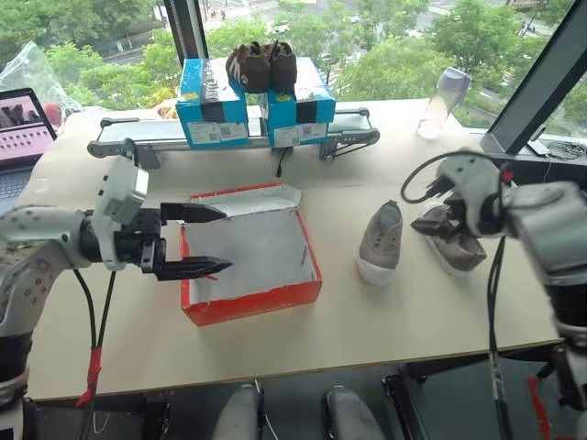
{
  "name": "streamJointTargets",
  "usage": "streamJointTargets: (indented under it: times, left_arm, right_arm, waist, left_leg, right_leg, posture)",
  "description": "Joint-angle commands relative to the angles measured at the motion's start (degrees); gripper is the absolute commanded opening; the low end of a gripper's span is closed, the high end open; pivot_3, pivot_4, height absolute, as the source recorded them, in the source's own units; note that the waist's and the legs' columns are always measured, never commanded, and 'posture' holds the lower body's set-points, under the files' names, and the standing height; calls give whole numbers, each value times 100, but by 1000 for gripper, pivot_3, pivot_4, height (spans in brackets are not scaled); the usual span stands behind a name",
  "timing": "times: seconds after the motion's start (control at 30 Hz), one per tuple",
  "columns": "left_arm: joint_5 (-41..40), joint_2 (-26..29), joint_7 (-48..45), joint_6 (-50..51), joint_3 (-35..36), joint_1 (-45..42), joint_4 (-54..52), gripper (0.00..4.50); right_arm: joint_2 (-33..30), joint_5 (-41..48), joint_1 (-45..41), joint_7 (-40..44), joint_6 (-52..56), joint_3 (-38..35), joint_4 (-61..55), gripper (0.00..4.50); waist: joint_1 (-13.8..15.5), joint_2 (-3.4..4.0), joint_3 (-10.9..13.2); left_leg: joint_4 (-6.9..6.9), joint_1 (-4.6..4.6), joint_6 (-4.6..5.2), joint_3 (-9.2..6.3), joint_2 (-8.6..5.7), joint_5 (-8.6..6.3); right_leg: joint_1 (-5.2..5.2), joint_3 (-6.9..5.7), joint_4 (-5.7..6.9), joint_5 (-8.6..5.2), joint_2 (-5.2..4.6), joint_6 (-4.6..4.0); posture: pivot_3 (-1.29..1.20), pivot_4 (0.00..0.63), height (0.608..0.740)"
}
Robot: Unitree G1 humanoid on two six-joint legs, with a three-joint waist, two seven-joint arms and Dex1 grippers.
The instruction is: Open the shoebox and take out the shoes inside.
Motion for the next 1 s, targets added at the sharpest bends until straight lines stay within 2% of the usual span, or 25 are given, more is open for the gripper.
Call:
streamJointTargets:
  times: [0.03, 0.1, 0.2, 0.33, 0.4, 0.43, 0.5, 0.53, 0.63, 0.83, 0.9, 1.0]
  left_arm:
    - [-186, -196, 528, 155, 262, 21, -273, 4500]
    - [-370, -399, 923, 325, 419, 146, -399, 4500]
    - [-643, -531, 1231, 543, 728, 518, -643, 4500]
    - [-223, -967, 2005, 189, 1185, 1038, -448, 4500]
    - [-72, -1273, 2544, -16, 1474, 1022, -187, 4500]
    - [254, -1432, 2874, -322, 1576, 1037, -51, 4500]
    - [676, -1650, 3334, -723, 1709, 1042, 126, 4500]
    - [947, -1832, 3845, -824, 1846, 1103, 198, 4500]
    - [1621, -2360, 4810, -1154, 2034, 1584, 6, 4500]
    - [2623, -3509, 5646, -1493, 1181, 3119, -982, 4500]
    - [3071, -3863, 5913, -1745, 874, 3605, -1164, 4500]
    - [3602, -4244, 6289, -1866, 436, 4024, -1286, 4500]
  right_arm:
    - [283, 778, -44, 383, -18, -626, -623, 4363]
    - [646, 1340, 375, 612, -318, -1160, -1211, 4363]
    - [1230, 2302, 1032, 806, -144, -2174, -1961, 4363]
    - [2129, 2258, 1823, -122, -763, -2999, -2062, 4363]
    - [2208, 1557, 2351, -662, -1596, -2803, -2012, 4363]
    - [2568, 1344, 2546, -1059, -2110, -2924, -1814, 4363]
    - [3086, 1216, 2779, -1513, -2836, -3110, -1561, 4363]
    - [3306, 1121, 2965, -1770, -3034, -3204, -1478, 4363]
    - [3717, 904, 3638, -2192, -3533, -3237, -1459, 4363]
    - [4301, 459, 4892, -2634, -4571, -2804, -1470, 4363]
    - [4522, 383, 5201, -2799, -4764, -2634, -1526, 4363]
    - [4747, 233, 5473, -2969, -5021, -2285, -1590, 4363]
  waist:
    - [-5, -2, -1]
    - [-17, -2, -1]
    - [15, -10, -6]
    - [62, -19, -12]
    - [132, -28, -17]
    - [154, -28, -17]
    - [163, -35, -22]
    - [161, -34, -21]
    - [159, -35, -22]
    - [156, -35, -32]
    - [152, -35, -37]
    - [136, -35, -38]
  left_leg:
    - [2, 0, 0, -1, 1, 0]
    - [4, 1, 0, 2, 4, 0]
    - [5, 1, 5, -13, 4, -3]
    - [15, -2, 8, -20, -6, -5]
    - [20, 9, 8, -20, -4, -5]
    - [24, 12, 8, -16, -4, -4]
    - [27, 24, 10, -5, 6, 0]
    - [27, 45, 10, 1, 10, 0]
    - [15, 87, 7, 15, 23, -2]
    - [-26, 83, 9, 28, 29, -3]
    - [-32, 83, -32, 30, 37, -28]
    - [-31, 85, -38, 39, 57, -32]
  right_leg:
    - [2, 0, 1, 0, 0, 0]
    - [0, 3, 3, 1, 0, 1]
    - [8, -2, 10, 1, 3, 1]
    - [10, -2, 21, 3, -9, 6]
    - [18, -4, 22, 8, -6, 6]
    - [21, -5, 24, 7, -8, 6]
    - [36, -13, 16, 8, -5, 6]
    - [56, -13, 12, 10, -4, 4]
    - [99, -10, -14, 14, -8, 11]
    - [94, 6, -55, 25, -13, 1]
    - [94, 10, -57, 25, -12, 0]
    - [92, 14, -57, 23, -6, -17]
  posture:
    - [0, 150, 740]
    - [0, 150, 740]
    - [0, 150, 740]
    - [0, 150, 740]
    - [0, 150, 740]
    - [0, 150, 740]
    - [0, 150, 740]
    - [0, 150, 740]
    - [0, 150, 740]
    - [0, 150, 740]
    - [0, 150, 740]
    - [0, 150, 740]
